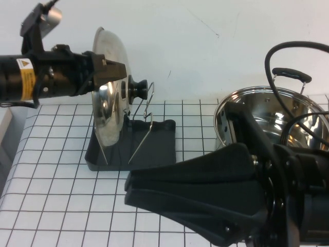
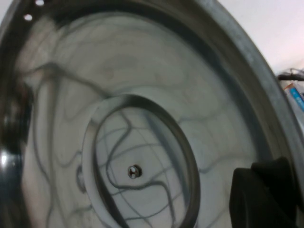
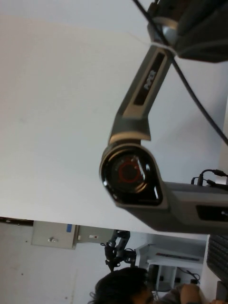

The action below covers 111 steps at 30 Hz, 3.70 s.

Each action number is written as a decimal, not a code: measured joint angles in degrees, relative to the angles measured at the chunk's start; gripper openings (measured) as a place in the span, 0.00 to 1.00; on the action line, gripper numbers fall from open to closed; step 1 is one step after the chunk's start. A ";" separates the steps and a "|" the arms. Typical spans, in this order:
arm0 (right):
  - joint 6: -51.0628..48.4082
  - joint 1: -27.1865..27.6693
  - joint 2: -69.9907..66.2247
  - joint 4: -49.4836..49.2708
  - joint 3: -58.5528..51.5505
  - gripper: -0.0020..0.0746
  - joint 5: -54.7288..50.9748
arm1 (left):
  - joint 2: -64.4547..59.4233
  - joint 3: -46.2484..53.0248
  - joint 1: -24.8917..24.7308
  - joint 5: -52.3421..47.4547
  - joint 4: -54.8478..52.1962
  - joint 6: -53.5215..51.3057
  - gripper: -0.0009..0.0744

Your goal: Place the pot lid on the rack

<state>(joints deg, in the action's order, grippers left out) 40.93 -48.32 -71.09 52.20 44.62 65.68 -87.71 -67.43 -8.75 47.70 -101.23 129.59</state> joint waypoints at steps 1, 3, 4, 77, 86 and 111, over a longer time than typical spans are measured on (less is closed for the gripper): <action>0.00 0.00 0.00 0.00 0.00 0.03 0.00 | -0.58 -0.15 -0.10 -0.09 0.00 -0.34 0.08; 0.04 0.00 0.00 -0.23 0.00 0.03 -0.22 | -2.37 -0.94 -0.08 -0.45 0.00 -1.47 0.08; 0.13 0.00 0.00 -0.47 0.00 0.03 -0.36 | -3.24 -1.57 -0.08 -0.45 0.00 -1.87 0.08; -15.83 0.00 11.62 11.58 9.01 0.02 -70.78 | 14.48 -8.55 6.68 11.27 0.00 -25.17 0.03; -40.93 0.00 15.26 -1.35 14.84 0.02 -123.93 | 32.29 -8.09 6.68 -22.77 0.00 -46.09 0.01; -59.15 0.00 46.74 -44.91 5.43 0.02 -122.95 | 41.37 18.83 6.54 -52.12 28.96 -50.56 0.01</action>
<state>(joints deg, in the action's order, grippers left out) -18.22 -48.32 -24.35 7.29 50.04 -57.27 -46.34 -48.60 -2.21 -4.43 -72.27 79.03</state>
